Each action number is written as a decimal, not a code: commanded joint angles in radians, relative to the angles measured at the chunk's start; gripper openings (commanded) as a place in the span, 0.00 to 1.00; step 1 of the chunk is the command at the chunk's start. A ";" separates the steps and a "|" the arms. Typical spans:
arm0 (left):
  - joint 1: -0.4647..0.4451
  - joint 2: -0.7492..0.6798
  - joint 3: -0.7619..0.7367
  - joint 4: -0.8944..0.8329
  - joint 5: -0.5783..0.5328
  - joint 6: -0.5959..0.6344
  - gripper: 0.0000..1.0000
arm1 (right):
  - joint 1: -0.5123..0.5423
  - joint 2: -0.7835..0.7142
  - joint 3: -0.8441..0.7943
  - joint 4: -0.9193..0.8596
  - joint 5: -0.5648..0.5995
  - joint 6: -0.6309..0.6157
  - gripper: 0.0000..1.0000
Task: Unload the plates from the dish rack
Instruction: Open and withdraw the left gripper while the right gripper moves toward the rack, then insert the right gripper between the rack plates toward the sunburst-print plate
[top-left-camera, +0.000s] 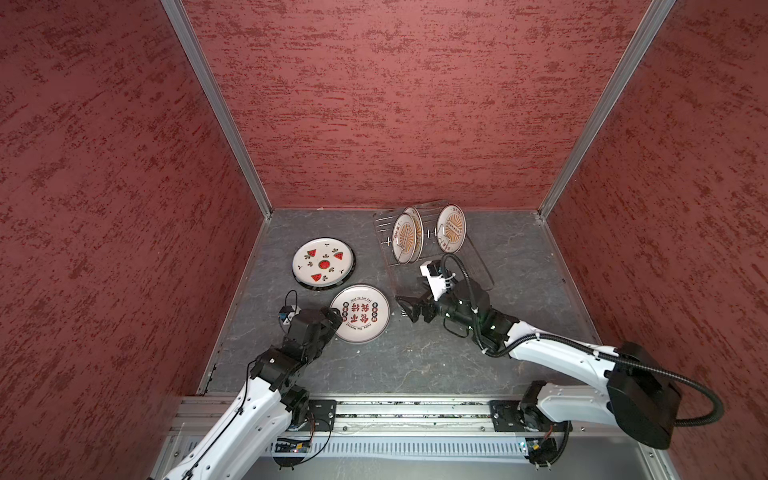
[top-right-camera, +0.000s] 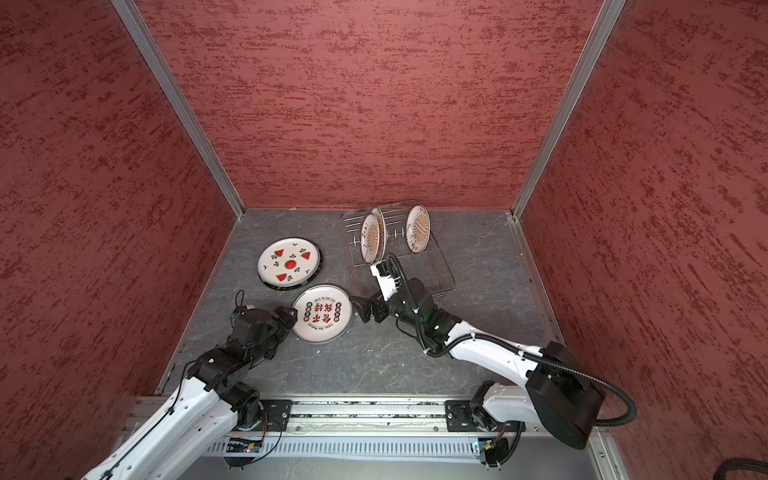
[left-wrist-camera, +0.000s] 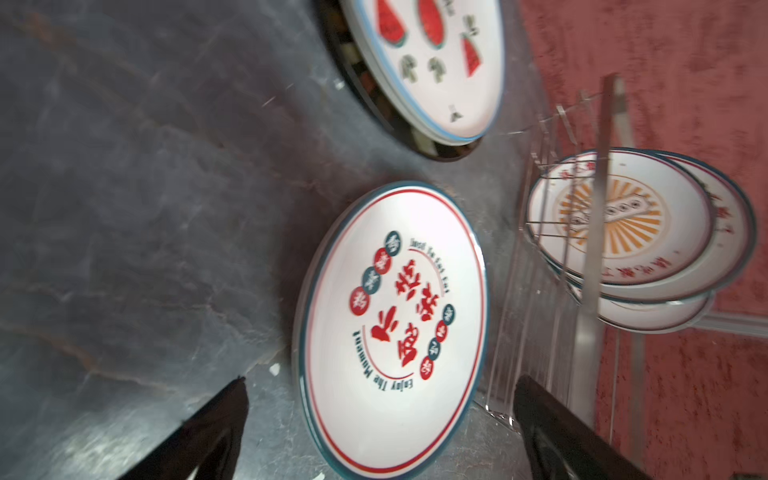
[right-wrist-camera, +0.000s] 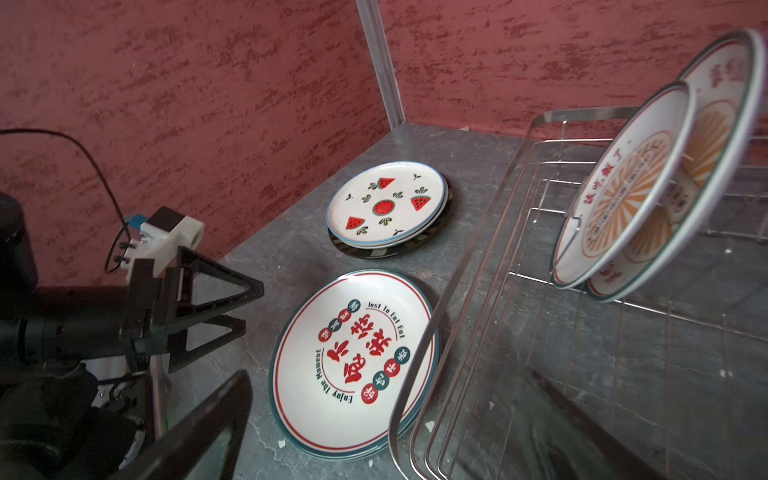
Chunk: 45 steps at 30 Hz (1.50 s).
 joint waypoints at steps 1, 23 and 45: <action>-0.040 -0.092 -0.064 0.208 -0.011 0.199 0.99 | -0.036 -0.067 -0.049 0.139 0.122 0.098 0.99; -0.044 0.476 -0.200 1.332 0.525 0.692 0.99 | -0.195 0.049 0.103 0.042 0.297 0.114 0.92; 0.045 0.489 -0.219 1.320 0.547 0.710 0.99 | -0.211 0.544 0.711 -0.353 0.454 0.014 0.33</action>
